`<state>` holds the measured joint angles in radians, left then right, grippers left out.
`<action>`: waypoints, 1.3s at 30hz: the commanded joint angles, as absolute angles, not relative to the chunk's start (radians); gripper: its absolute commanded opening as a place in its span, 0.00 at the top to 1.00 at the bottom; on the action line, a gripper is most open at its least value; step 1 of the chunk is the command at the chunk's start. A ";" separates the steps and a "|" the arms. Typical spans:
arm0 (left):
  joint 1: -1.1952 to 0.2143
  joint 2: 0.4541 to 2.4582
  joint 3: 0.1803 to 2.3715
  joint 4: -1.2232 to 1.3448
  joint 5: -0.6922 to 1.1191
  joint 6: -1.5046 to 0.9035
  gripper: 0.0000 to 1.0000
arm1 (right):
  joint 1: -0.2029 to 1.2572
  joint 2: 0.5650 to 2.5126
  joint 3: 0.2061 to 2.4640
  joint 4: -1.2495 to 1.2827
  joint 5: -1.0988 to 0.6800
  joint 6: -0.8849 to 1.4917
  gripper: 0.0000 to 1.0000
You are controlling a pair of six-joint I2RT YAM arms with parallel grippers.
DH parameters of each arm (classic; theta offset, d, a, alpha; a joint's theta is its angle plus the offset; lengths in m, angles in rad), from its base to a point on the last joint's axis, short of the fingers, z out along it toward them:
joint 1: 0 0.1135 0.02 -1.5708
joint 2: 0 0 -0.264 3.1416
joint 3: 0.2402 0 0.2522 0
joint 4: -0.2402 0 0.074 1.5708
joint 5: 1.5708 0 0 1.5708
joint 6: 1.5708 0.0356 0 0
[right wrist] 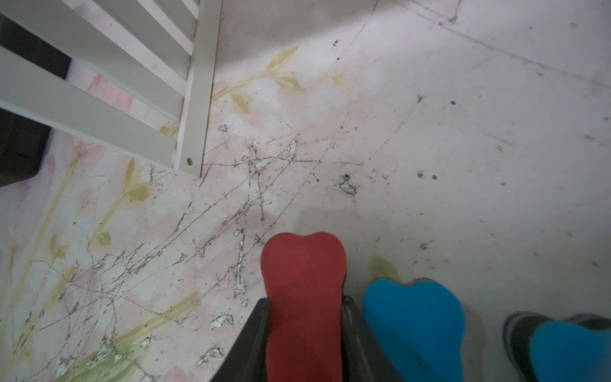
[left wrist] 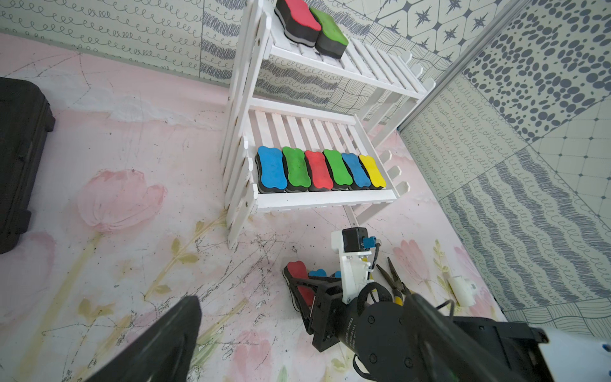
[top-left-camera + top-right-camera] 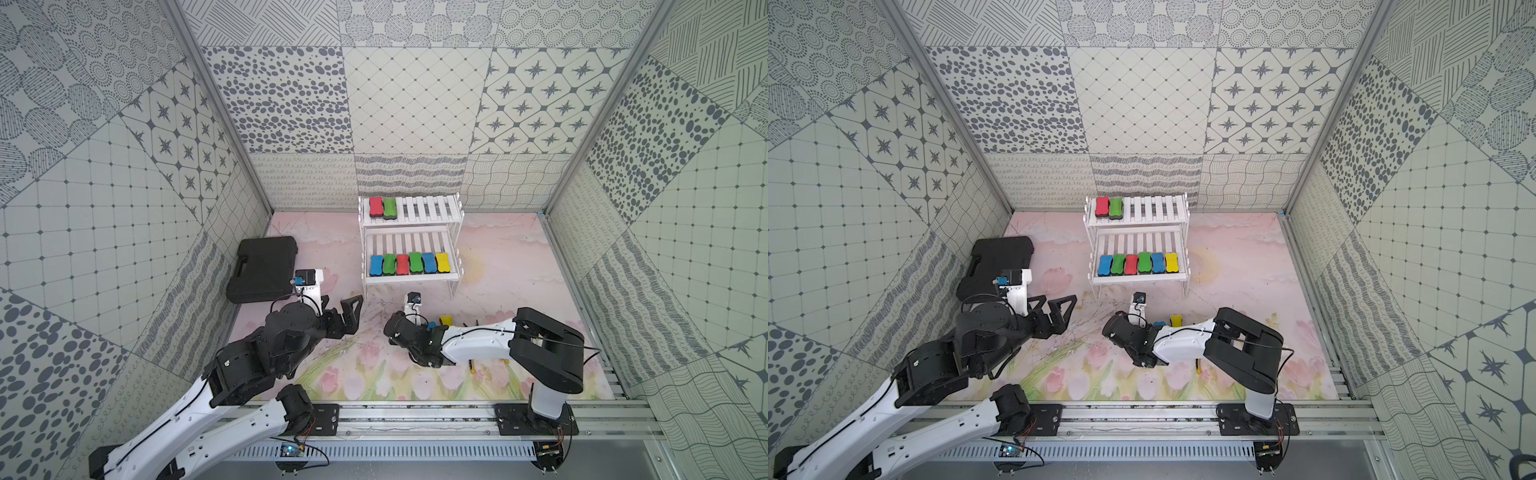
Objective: Remove the whiteboard erasers from the shelf
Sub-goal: Place the whiteboard eraser at the center of the board.
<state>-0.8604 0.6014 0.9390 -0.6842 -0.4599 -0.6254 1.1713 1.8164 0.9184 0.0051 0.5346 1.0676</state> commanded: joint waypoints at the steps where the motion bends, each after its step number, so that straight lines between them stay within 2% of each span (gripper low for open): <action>1: -0.856 0.606 0.942 -0.689 -0.482 -0.602 0.00 | 1.173 1.835 0.925 -0.001 0.546 1.107 0.69; 10: -0.856 0.619 0.943 -0.695 -0.485 -0.612 0.00 | 1.173 1.829 0.931 0.007 0.537 1.074 0.56; 20: -0.856 0.650 0.984 -0.702 -0.473 -0.599 0.01 | 1.178 1.714 0.916 -0.002 0.544 1.000 0.50; 24: -0.856 0.692 1.030 -0.699 -0.467 -0.569 0.01 | 1.175 1.599 0.910 -0.014 0.505 0.868 0.50; 30: -0.856 0.941 1.271 -0.734 -0.528 -0.473 0.09 | 1.124 1.352 0.889 -0.143 0.490 0.671 0.53; 36: -0.841 1.300 1.637 -0.734 -0.596 -0.333 0.16 | 1.036 1.132 0.794 -0.222 0.458 0.681 0.54; 39: -0.775 1.461 1.803 -0.757 -0.517 -0.335 0.24 | 1.006 1.069 0.758 -0.249 0.457 0.701 0.55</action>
<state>-0.8330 1.2709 1.6039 -0.7399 -0.5194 -0.4496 1.0210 1.1015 0.7925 -0.1932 0.4732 0.7059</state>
